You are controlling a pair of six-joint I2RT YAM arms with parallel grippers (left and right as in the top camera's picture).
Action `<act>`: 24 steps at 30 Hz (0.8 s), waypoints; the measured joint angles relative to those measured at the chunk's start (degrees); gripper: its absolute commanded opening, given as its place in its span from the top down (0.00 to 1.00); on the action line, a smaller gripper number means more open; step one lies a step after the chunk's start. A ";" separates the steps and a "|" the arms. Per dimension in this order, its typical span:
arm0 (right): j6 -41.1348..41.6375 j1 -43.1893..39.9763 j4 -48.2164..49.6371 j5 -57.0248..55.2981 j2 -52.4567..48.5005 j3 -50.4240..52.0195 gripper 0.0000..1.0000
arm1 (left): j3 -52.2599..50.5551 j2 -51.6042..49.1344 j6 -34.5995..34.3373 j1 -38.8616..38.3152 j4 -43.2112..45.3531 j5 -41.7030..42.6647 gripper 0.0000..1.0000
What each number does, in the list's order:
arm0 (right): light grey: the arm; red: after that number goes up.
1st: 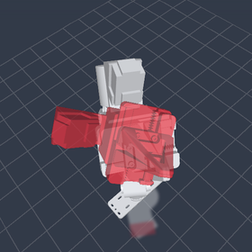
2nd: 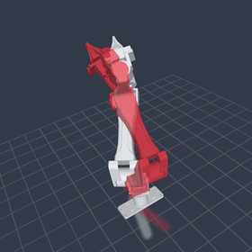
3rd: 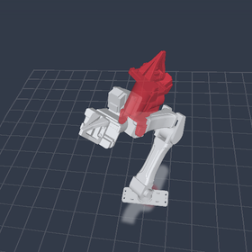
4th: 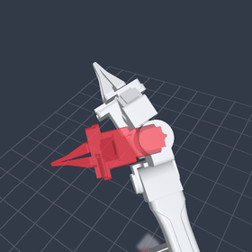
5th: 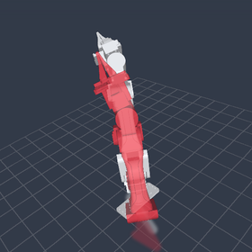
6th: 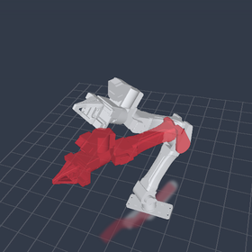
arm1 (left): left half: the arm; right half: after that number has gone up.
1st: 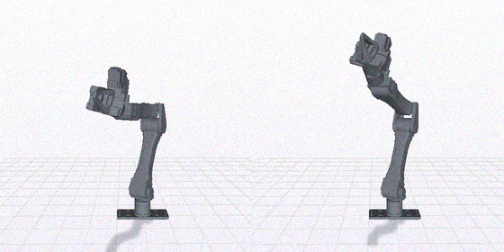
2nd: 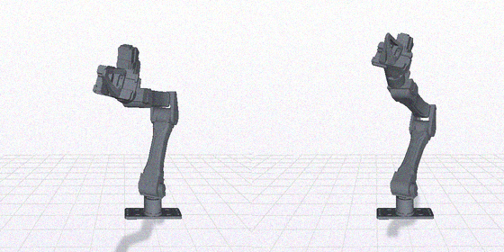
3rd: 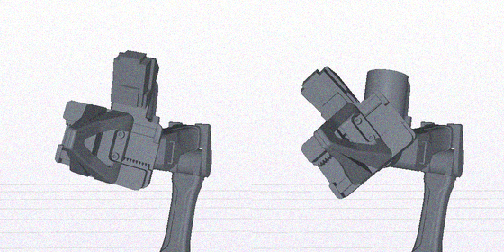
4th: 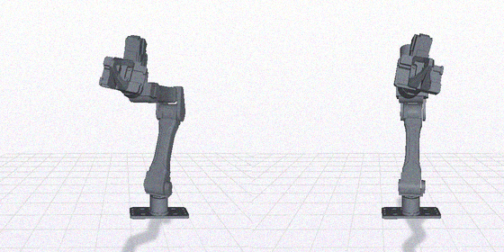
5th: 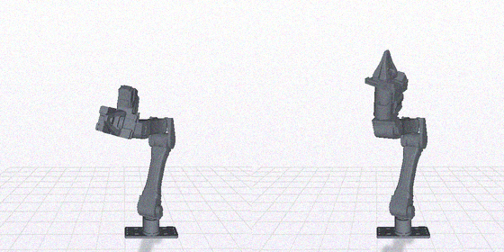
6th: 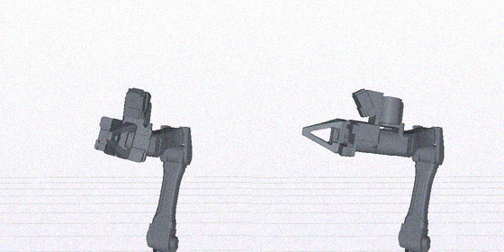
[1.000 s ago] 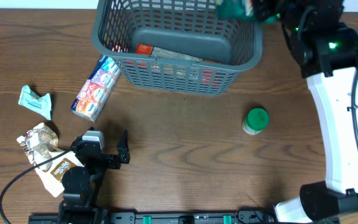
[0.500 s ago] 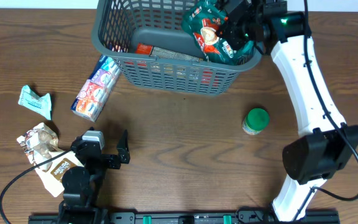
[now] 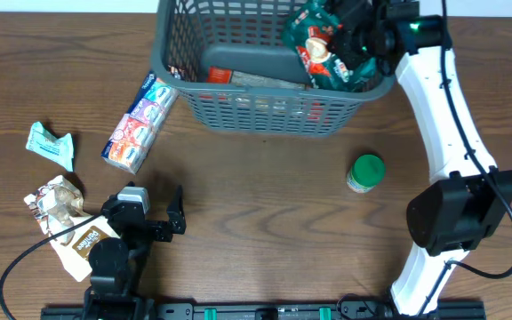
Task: Pack container
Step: 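Lift the green coffee pouch with the right gripper over the basket, then drop the coffee pouch into the basket and withdraw the right gripper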
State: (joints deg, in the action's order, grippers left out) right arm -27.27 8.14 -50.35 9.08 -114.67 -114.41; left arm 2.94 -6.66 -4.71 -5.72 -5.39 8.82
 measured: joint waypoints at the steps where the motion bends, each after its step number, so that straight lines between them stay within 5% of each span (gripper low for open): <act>1: 0.00 -0.44 -0.02 -0.31 0.00 0.00 0.99 | 0.00 0.00 0.00 0.00 -0.02 0.00 0.01; 24: 0.22 0.37 -0.68 -4.00 0.00 0.00 0.96 | 0.00 0.00 0.00 0.00 -0.02 0.00 0.01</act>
State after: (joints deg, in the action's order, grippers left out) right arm -27.05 8.51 -51.03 5.08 -114.67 -114.41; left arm 2.94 -6.66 -4.71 -5.72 -5.41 8.82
